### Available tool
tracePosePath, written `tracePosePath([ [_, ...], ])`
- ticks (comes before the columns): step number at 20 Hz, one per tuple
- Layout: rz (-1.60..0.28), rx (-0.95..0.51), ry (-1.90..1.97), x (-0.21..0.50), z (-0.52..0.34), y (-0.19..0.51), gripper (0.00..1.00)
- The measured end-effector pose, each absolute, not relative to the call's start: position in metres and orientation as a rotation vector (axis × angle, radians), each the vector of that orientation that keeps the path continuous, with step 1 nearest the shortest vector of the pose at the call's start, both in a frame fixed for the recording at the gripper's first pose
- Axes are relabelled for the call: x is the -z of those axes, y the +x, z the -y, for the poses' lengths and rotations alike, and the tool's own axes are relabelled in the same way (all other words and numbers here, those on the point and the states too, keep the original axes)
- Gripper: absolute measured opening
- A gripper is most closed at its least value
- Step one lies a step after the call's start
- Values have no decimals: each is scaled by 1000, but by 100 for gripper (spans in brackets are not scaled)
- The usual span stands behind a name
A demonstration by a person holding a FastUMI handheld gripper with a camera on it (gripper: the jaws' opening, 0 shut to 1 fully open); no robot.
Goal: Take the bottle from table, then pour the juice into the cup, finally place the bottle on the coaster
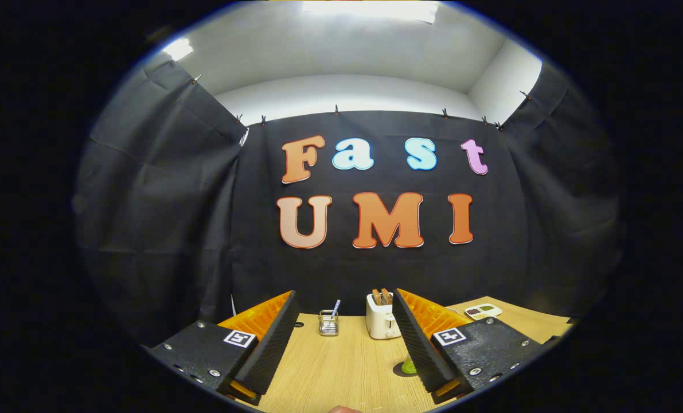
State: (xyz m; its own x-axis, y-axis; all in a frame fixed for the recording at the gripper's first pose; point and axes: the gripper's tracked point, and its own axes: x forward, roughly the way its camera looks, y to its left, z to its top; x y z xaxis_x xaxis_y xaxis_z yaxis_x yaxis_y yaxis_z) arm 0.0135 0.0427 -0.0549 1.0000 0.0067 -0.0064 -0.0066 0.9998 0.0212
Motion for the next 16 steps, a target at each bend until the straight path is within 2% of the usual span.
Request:
tracePosePath([
  [16,43,-48,17,29,-58,24,97],
])
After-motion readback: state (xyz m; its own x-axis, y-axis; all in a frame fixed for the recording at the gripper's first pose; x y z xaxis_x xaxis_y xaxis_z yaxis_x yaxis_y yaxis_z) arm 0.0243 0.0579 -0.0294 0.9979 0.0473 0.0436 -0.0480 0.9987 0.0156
